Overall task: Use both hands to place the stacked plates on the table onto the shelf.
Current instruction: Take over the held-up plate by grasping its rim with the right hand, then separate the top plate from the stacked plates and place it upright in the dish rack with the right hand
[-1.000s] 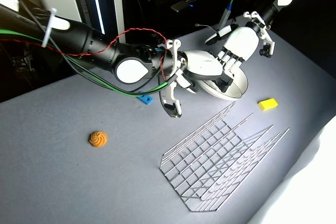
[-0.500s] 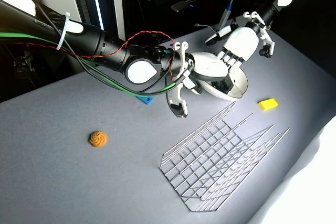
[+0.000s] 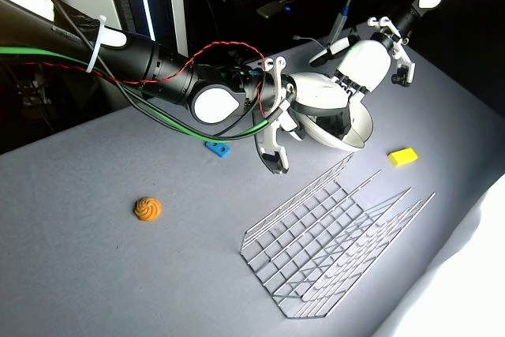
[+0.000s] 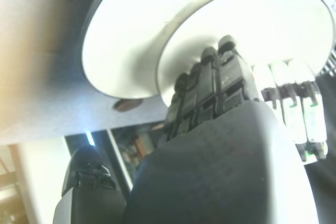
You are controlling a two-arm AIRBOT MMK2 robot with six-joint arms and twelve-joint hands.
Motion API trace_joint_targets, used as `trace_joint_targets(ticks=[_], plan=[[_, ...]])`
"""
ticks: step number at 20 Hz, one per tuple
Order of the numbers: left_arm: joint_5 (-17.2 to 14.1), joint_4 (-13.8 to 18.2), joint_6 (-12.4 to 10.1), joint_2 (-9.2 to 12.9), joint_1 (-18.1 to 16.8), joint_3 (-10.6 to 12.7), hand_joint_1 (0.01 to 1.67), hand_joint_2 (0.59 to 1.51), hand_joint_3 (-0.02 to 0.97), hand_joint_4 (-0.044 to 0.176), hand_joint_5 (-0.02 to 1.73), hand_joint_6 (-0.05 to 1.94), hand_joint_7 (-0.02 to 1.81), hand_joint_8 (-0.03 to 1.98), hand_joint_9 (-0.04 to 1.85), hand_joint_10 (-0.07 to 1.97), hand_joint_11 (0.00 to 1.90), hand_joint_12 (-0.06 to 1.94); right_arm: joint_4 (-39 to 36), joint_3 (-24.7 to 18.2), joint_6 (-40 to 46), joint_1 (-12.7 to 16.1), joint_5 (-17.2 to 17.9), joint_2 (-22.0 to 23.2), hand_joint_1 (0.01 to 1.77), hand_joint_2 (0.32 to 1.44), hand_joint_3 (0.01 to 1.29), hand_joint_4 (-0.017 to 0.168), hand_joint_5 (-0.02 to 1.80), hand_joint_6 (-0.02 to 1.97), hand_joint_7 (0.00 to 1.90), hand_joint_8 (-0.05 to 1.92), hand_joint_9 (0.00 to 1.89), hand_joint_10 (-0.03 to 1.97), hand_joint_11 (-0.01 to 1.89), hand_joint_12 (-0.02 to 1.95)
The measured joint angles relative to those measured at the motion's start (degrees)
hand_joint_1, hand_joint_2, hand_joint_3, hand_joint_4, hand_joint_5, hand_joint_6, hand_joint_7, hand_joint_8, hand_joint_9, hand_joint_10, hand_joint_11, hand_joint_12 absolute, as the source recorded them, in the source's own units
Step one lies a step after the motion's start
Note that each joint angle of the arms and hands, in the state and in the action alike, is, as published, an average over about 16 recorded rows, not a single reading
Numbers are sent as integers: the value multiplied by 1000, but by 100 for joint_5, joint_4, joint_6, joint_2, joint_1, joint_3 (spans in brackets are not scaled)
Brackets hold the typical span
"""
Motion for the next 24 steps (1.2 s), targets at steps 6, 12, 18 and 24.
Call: trace_joint_targets(ticks=[6, 12, 18, 24], plan=[[-45, 187, -258, 330, -404, -43, 14, 1085, 17, 1, 9, 14, 18, 12, 22, 17, 16, -7, 79, -272, 1, 82, -65, 129, 1263, 896, 15, 0, 973, 737, 1112, 497, 1284, 74, 970, 805], [-128, 458, -607, 763, -917, -76, 14, 1089, 18, -1, 15, 15, 19, 15, 22, 17, 15, -8, 255, -637, 13, 278, -206, 368, 1253, 903, 15, 9, 1016, 779, 1167, 556, 1341, 40, 981, 840], [-217, 818, -939, 1097, -1422, -69, 13, 1091, 18, 1, 20, 15, 19, 15, 22, 17, 15, -11, 526, -985, 12, 602, -426, 632, 1249, 910, 15, 16, 1058, 794, 1206, 578, 1358, 33, 985, 870], [-293, 1114, -1175, 1269, -1777, 24, 13, 1092, 17, 1, 22, 14, 18, 15, 22, 18, 16, -9, 1077, -1211, 11, 1075, -770, 875, 1248, 916, 14, 19, 1067, 835, 1204, 597, 1353, 26, 981, 898]])
